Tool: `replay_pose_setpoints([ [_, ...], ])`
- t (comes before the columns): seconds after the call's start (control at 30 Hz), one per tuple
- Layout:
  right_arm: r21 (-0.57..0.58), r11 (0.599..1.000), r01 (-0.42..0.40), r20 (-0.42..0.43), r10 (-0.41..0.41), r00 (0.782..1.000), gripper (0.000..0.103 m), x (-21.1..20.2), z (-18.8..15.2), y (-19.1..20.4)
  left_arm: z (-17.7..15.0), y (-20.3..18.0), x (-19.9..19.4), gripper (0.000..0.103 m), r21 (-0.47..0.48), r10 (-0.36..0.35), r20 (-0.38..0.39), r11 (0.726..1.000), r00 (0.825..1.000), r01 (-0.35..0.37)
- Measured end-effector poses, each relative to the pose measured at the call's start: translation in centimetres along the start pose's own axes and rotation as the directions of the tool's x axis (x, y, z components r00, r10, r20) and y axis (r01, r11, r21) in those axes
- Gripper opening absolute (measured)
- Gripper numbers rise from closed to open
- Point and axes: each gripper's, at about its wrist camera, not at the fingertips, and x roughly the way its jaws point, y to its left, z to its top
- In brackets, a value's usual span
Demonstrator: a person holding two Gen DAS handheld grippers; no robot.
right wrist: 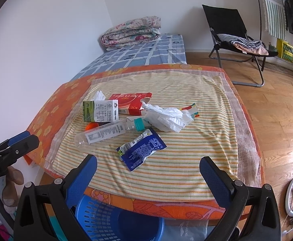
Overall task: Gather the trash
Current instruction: 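Grasp the clear plastic bottle with the left tool while the right tool grasps the white plastic bag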
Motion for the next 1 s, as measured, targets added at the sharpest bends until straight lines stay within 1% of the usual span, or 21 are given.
replay_pose_setpoints([
  [0.13,-0.039,0.999,0.013,0.000,-0.013,1.000,0.103,0.4,0.8,0.2,0.1,0.1,1.7,0.101,0.033,-0.010,-0.039,0.999,0.999,0.012],
  [0.3,-0.080,0.997,-0.012,0.001,0.012,1.000,0.103,0.7,2.9,-0.2,1.2,-0.2,4.1,0.100,0.093,-0.014,-0.087,0.995,0.996,0.022],
  [0.4,-0.062,0.998,0.006,-0.003,-0.006,1.000,0.103,1.4,4.0,-1.1,1.5,0.0,5.8,0.099,0.117,-0.029,-0.128,0.992,0.991,0.044],
  [0.47,-0.056,0.998,0.008,-0.017,-0.009,1.000,0.103,2.1,4.8,-1.6,1.7,0.1,7.1,0.092,0.108,-0.044,-0.166,0.992,0.985,0.062],
  [0.5,-0.061,0.998,0.014,-0.025,-0.015,1.000,0.103,2.6,5.2,-1.9,1.8,0.1,7.6,0.090,0.107,-0.044,-0.176,0.992,0.983,0.063],
  [0.6,-0.067,0.997,0.037,-0.053,-0.040,0.998,0.103,4.0,6.0,-3.0,2.1,-0.3,9.3,0.089,0.124,-0.053,-0.198,0.989,0.979,0.078],
  [0.7,-0.021,0.999,0.028,-0.107,-0.030,0.994,0.103,5.8,6.3,-4.6,2.5,-1.0,11.0,0.089,0.178,-0.033,-0.210,0.982,0.977,0.071],
  [0.83,0.082,0.997,-0.003,-0.170,0.017,0.985,0.102,7.9,6.3,-6.4,3.2,-1.4,13.5,0.088,0.218,-0.018,-0.241,0.973,0.970,0.072],
  [0.9,0.121,0.993,-0.013,-0.179,0.035,0.983,0.102,8.5,6.4,-7.0,3.4,-1.5,14.6,0.088,0.227,-0.009,-0.253,0.972,0.967,0.069],
  [0.97,0.156,0.987,-0.023,-0.180,0.051,0.982,0.102,8.9,6.5,-7.5,3.6,-1.6,15.7,0.088,0.231,-0.016,-0.269,0.970,0.963,0.081],
  [1.0,0.170,0.985,-0.026,-0.178,0.057,0.982,0.102,9.1,6.7,-7.6,3.7,-1.8,16.1,0.088,0.248,-0.010,-0.274,0.965,0.962,0.080],
])
